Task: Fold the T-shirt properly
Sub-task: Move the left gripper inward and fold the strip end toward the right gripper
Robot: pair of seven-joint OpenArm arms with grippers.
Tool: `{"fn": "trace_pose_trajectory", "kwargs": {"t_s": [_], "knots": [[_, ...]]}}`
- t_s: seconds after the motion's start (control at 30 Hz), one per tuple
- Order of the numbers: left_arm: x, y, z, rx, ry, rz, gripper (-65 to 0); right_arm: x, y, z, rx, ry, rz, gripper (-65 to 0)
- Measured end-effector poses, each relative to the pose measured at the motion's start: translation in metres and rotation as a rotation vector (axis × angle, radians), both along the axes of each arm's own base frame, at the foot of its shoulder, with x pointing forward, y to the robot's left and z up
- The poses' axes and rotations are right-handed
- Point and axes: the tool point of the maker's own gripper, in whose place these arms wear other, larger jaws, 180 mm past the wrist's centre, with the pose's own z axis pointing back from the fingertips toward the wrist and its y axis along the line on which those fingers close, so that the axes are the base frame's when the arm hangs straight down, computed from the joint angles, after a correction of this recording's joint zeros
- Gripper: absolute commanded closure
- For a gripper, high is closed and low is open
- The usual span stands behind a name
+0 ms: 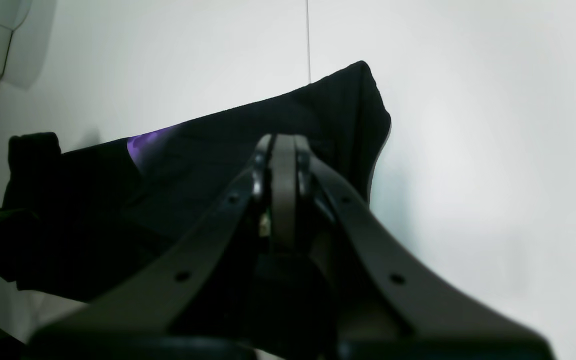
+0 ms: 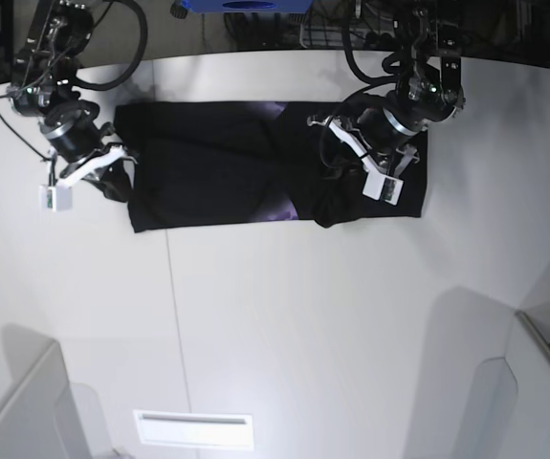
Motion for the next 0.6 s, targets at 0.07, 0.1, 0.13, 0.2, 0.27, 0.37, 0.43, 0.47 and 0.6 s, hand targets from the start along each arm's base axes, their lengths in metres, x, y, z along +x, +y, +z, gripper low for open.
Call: {"fn": "trace_pose_trajectory", "kwargs": {"t_s": [0.07,0.1,0.13,0.2,0.27,0.37,0.43,0.47,0.6], "knots": [[0.0,0.0,0.0,0.0,0.0,0.0,0.0,0.0,0.0,0.0,0.0,0.0,0.0,0.0],[-0.001,0.0,0.0,0.0,0.002,0.0,0.0,0.0,0.0,0.0,0.0,0.0,0.0,0.0],[-0.001,0.0,0.0,-0.001,0.002,-0.001,0.0,0.0,0.0,0.0,0.0,0.0,0.0,0.0],[-0.004,-0.001,-0.003,0.005,0.021,-0.008,0.0,0.0,0.0,0.0,0.0,0.0,0.0,0.0],[-0.01,-0.001,-0.009,0.025,0.072,-0.032,0.0,0.0,0.0,0.0,0.0,0.0,0.0,0.0],[-0.011,-0.001,-0.01,0.017,0.081,-0.021,0.0,0.0,0.0,0.0,0.0,0.0,0.0,0.0],[-0.01,-0.002,-0.009,0.013,0.08,-0.02,0.0,0.0,0.0,0.0,0.0,0.0,0.0,0.0],[-0.01,-0.003,-0.009,0.013,0.08,-0.02,0.0,0.0,0.0,0.0,0.0,0.0,0.0,0.0],[-0.01,-0.003,-0.009,0.013,0.079,-0.02,0.0,0.0,0.0,0.0,0.0,0.0,0.0,0.0]]}}
